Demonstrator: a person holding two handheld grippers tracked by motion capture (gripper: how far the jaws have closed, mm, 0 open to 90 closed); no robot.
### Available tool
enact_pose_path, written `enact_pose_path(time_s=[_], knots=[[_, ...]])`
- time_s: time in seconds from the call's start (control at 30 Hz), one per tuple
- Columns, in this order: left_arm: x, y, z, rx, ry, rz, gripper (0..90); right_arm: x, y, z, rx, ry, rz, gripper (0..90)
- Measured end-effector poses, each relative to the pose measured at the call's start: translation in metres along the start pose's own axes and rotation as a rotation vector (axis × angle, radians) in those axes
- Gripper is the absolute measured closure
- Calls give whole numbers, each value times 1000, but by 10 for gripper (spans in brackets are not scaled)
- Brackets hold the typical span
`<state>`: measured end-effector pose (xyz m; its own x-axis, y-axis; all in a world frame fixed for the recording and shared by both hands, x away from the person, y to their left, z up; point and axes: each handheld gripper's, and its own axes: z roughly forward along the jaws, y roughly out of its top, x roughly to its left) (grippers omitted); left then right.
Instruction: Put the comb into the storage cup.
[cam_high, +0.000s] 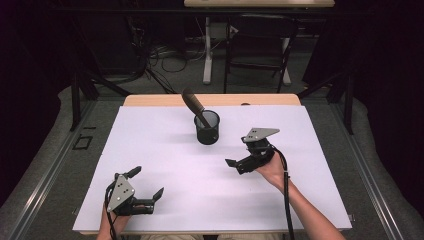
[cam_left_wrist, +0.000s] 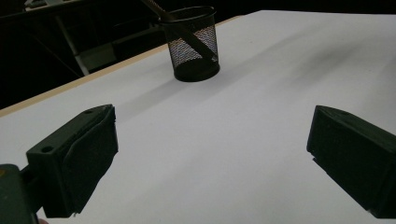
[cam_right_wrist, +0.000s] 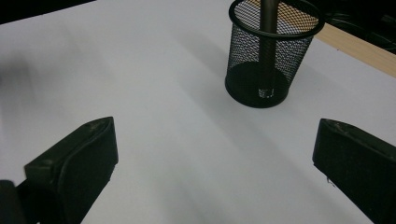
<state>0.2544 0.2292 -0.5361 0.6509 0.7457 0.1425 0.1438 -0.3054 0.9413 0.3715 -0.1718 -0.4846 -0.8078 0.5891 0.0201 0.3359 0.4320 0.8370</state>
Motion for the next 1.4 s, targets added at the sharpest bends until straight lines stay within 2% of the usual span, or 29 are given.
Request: enact_pose_path(time_s=[0.77,1.3,1.4], knots=[[-1,0,0,0,-3,1,24,10,-30,-32,38,-19,6,0],[0,0,0,0,-1,2,24,13,-55,-59,37,-65,31,0],[-1,0,0,2,-1,1,24,13,-60,-64,32,-89,35,0]])
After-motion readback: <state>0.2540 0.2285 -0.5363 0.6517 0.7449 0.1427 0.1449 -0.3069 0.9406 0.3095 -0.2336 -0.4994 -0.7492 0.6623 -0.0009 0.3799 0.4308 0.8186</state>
